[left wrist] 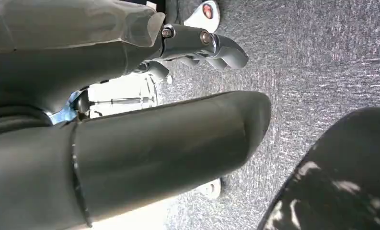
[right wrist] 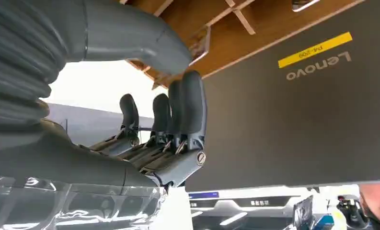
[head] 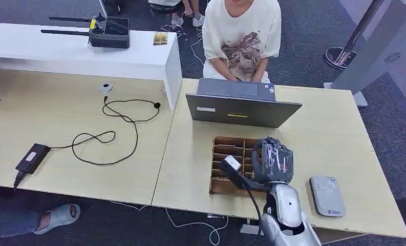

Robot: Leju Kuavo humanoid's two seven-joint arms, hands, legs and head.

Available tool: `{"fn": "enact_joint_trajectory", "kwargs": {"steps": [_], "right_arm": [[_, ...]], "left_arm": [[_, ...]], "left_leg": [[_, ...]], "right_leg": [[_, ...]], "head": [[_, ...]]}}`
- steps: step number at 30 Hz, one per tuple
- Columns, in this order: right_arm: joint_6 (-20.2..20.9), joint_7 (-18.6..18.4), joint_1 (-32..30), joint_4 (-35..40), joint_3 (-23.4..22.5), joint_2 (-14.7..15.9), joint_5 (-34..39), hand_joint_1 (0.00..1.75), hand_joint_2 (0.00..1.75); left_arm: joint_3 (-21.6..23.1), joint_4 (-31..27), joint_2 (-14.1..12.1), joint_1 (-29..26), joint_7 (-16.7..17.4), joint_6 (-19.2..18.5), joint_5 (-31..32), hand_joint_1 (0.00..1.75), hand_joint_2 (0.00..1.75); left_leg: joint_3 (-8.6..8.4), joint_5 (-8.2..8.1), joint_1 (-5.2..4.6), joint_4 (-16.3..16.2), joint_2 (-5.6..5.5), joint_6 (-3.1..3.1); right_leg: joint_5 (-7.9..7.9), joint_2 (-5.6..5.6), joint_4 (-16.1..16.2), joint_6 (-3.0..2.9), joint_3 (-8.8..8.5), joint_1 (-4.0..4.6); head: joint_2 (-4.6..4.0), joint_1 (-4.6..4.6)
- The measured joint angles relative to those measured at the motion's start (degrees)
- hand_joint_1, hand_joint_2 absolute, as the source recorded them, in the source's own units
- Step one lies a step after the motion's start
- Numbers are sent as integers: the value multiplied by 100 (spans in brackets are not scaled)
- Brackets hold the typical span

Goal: Pass the card to the sensor for recognition and then transmit it.

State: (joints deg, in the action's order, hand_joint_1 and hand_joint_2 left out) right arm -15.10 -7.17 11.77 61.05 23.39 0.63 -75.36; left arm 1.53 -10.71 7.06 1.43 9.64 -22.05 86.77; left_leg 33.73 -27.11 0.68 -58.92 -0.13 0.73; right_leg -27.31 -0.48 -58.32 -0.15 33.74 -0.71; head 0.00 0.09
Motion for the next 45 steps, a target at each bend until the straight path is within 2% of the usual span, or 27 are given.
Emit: {"fn": "enact_joint_trajectory", "kwargs": {"steps": [15,20,22,23,25,29,45], "right_arm": [[-7,-7,55,-98,15,-35,0,108,175],[-42,15,143,-216,42,-39,35,93,175],[-42,15,191,-279,61,-48,35,93,175],[-39,15,217,-312,72,-50,35,98,175],[-37,17,264,-372,90,-57,35,93,175],[-39,33,379,-520,98,-94,52,99,175],[-136,15,638,-1051,101,-144,140,99,175]], "left_arm": [[0,0,-2,-1,-17,-2,2,0,0],[0,0,-7,0,-22,-4,2,0,0],[0,0,-9,-1,-22,-7,2,0,0],[0,0,-11,-1,-22,-7,2,0,0],[0,0,-13,1,-22,-7,2,0,0],[0,0,-20,1,-31,-7,2,0,0],[0,0,-39,1,-39,-28,0,0,0]], "left_leg": [[0,0,0,0,0,0],[0,0,0,0,1,0],[0,1,0,0,0,0],[0,1,0,0,0,0],[0,1,0,0,0,0],[0,1,0,0,0,0],[0,1,0,0,0,0]], "right_leg": [[0,0,0,0,0,0],[0,1,0,-1,0,0],[1,0,0,-1,0,0],[1,0,-1,-1,0,0],[1,0,-1,-1,0,0],[1,0,-1,-1,0,0],[1,0,-1,-1,0,0]], "head": [[0,0],[2,0],[0,0],[0,0],[0,0],[0,0],[0,0]]}}
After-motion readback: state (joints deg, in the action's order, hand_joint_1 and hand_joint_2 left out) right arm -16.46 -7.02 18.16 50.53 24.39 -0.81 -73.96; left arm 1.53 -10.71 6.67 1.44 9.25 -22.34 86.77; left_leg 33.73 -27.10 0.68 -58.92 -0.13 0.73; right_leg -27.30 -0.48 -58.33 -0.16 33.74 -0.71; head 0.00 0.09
